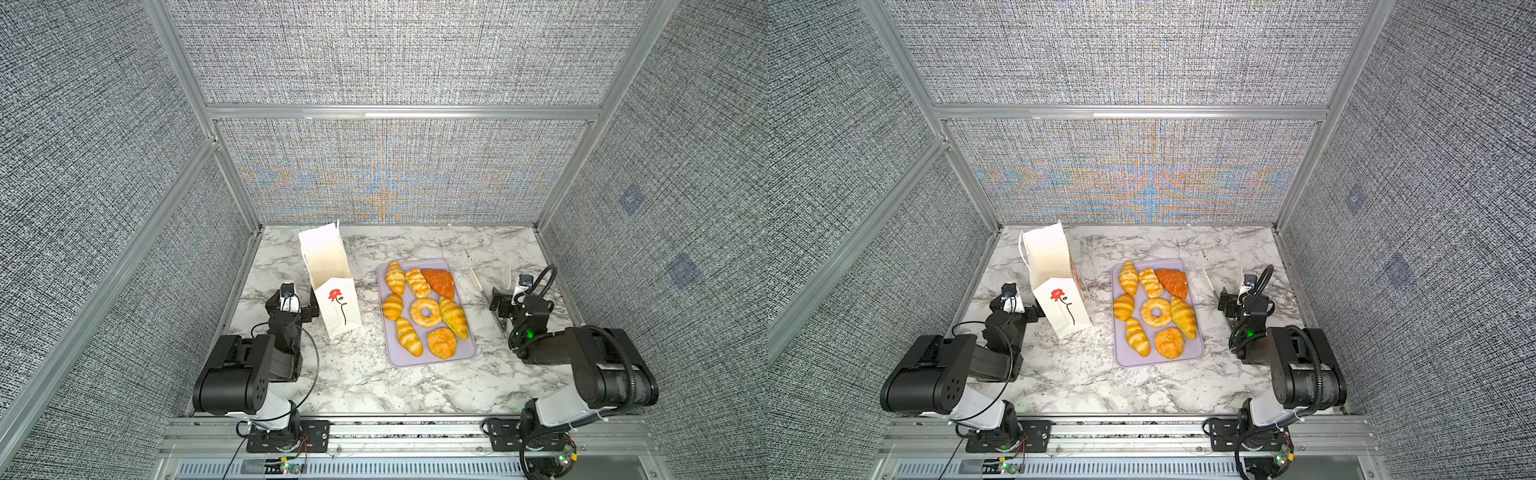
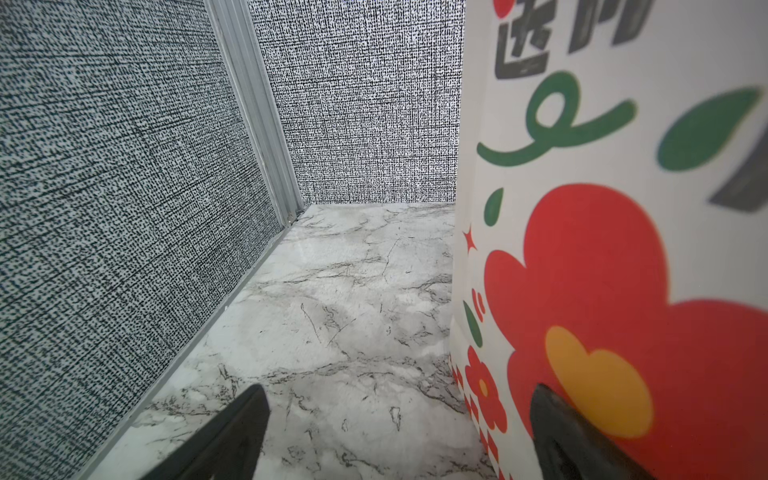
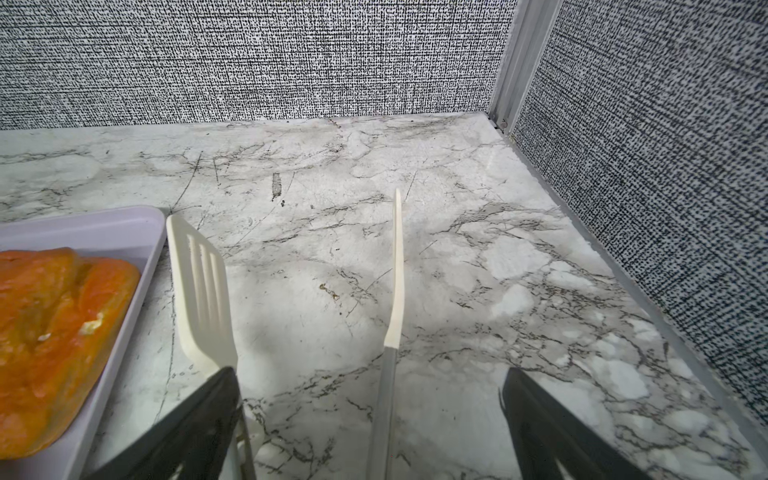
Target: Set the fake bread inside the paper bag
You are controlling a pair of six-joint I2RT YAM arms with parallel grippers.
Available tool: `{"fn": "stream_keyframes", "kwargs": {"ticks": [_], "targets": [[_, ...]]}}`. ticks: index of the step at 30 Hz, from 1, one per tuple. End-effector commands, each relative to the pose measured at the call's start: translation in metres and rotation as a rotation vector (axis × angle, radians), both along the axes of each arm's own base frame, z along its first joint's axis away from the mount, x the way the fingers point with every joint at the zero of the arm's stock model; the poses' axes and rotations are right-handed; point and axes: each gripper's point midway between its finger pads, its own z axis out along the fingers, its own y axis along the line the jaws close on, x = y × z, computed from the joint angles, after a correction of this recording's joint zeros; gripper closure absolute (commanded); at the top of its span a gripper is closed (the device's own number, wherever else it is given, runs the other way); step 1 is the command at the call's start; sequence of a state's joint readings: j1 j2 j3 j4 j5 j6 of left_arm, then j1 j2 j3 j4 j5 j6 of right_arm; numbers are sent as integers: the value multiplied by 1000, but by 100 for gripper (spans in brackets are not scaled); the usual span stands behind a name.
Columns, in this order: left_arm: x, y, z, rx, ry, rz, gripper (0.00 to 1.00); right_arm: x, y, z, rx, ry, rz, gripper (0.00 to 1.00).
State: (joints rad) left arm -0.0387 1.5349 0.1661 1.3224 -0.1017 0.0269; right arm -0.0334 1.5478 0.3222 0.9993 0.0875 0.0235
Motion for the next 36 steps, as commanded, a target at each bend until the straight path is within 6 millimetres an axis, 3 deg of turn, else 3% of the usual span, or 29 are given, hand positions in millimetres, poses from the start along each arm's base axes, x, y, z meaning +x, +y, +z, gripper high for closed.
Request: {"fn": "stream_keyframes", "kwargs": {"ticks": [1,8,12,15,19,23,27,36], "targets": [[2,-2,8,1,-30,-8,1,3,0,6,10,-23,0,1],[0,3,12,-7,-39,21,1,2,-1,8,12,-29,-5,1],[4,10,31,-25,-29,67,1,0,-10,21,21,-32,-60,1],[7,30,38,-108,91,203,1,-3,-17,31,43,-11,-106,1],[-5,40,62,-191,133,284,1,-6,-8,42,109,80,-77,1],[-23,32,95,-218,77,226,1,-11,10,54,165,151,5,1],[-44,25,126,-284,12,180,1,-20,13,63,228,178,-10,1],[-76,19,181,-330,10,142,1,-37,20,62,296,246,-18,1]]}}
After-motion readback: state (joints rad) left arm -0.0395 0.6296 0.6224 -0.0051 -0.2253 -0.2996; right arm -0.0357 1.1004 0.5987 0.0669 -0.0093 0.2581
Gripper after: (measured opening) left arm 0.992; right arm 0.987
